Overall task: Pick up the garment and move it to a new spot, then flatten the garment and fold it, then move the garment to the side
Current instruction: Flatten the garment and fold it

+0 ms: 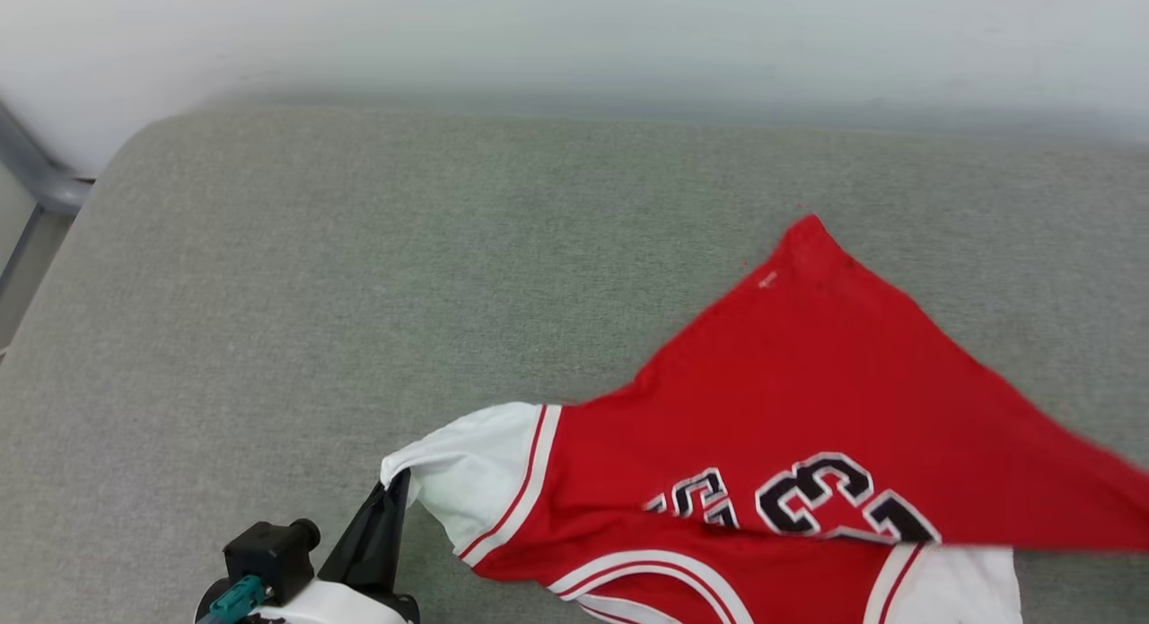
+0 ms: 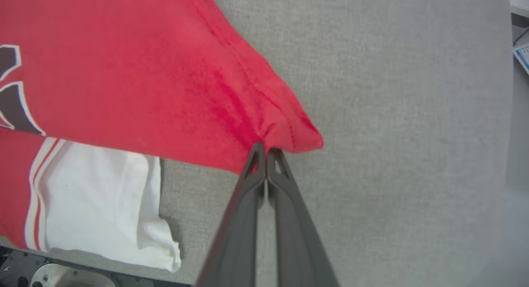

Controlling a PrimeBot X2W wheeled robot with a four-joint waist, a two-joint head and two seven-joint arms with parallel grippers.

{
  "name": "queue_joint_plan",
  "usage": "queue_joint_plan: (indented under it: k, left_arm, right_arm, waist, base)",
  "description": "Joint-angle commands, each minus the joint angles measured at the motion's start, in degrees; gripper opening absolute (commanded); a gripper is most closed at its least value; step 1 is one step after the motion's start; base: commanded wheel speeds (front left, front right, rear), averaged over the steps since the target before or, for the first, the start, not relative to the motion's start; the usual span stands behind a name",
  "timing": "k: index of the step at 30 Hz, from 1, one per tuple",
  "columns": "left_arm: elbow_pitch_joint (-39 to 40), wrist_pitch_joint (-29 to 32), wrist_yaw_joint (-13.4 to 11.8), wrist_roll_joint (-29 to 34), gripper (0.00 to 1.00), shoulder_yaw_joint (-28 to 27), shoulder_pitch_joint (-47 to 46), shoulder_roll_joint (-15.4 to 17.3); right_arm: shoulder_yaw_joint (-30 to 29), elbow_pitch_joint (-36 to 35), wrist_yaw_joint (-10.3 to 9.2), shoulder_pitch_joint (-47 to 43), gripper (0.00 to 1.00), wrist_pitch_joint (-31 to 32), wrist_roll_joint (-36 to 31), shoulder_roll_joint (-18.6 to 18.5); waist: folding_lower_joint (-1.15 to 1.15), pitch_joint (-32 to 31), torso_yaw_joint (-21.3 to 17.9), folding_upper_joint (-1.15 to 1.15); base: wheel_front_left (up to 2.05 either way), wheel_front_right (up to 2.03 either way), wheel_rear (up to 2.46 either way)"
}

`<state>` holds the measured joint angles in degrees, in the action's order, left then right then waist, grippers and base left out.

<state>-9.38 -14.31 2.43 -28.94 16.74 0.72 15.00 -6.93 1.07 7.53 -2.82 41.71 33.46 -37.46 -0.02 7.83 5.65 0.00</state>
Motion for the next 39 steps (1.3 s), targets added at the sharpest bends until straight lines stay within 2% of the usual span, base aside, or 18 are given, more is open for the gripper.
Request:
queue_joint_plan:
  k: [1,8,10,14,16,20,24,28,33,39]
  left_arm:
    - [0.2,-0.2,-0.4,-0.1,0.00,-0.1,0.4,0.2]
    - [0.3,-0.1,-0.5,-0.2,0.00,0.1,1.1,0.8]
    - [0.3,-0.1,-0.7,-0.3,0.00,0.0,1.2,0.9]
    - [0.4,-0.1,-0.9,-0.3,0.00,0.0,1.1,1.1]
    - [0.4,-0.1,-0.9,-0.4,0.00,0.0,1.2,1.2]
    - [0.6,0.2,-1.3,-0.3,0.00,0.4,1.2,1.2]
    - [1.1,0.4,-1.4,-0.1,0.00,0.8,0.7,1.1]
    - [1.8,0.7,-1.4,0.3,0.00,1.3,-0.4,1.1]
    - [2.9,0.8,-1.2,0.7,0.00,1.9,-2.0,1.1]
    - [3.8,0.8,-0.6,1.3,0.00,3.0,-4.4,0.4]
  right_arm:
    - [-1.1,-0.7,-0.08,-2.0,0.00,0.3,-0.2,0.8]
    - [-6.2,-1.9,-0.08,-14.9,0.00,1.6,-2.2,7.7]
    - [-6.7,-1.3,-0.08,-16.7,0.00,1.4,-1.7,9.8]
    - [-6.1,0.0,-0.08,-17.3,0.00,-0.3,-2.6,11.8]
    - [-6.5,-0.4,-0.08,-15.7,1.00,-2.2,-3.0,11.6]
    - [-7.7,-2.2,-0.07,-12.7,1.00,-5.8,-3.0,10.5]
    - [-8.5,-5.8,-0.08,-7.7,1.00,-8.7,-3.2,7.7]
    - [-6.8,-8.3,-0.07,-1.4,1.00,-10.1,-3.7,5.2]
    - [0.9,-9.7,-0.07,8.2,1.00,-7.4,-4.0,1.2]
    - [14.7,-5.3,-0.08,20.8,1.00,0.5,-2.2,-3.1]
  waist:
    - [0.02,-0.5,-0.6,0.00]
    - [0.02,-0.9,-1.6,0.00]
    - [0.02,-0.9,-1.8,0.00]
    - [0.02,-0.8,-2.1,0.00]
    - [0.02,-0.8,-2.3,0.00]
    - [0.02,-0.9,-2.4,0.00]
    - [0.02,-0.8,-2.0,0.00]
    - [0.02,0.3,-0.9,0.00]
    - [0.02,2.7,0.9,0.00]
    - [0.02,6.0,3.5,0.00]
  base:
    - [0.00,0.00,0.00]
    - [0.00,0.00,0.00]
    - [0.00,0.00,0.00]
    - [0.00,0.00,0.00]
    - [0.00,0.00,0.00]
    - [0.00,0.00,0.00]
    - [0.00,0.00,0.00]
    - [0.00,0.00,0.00]
    - [0.00,0.00,0.00]
    - [0.00,0.00,0.00]
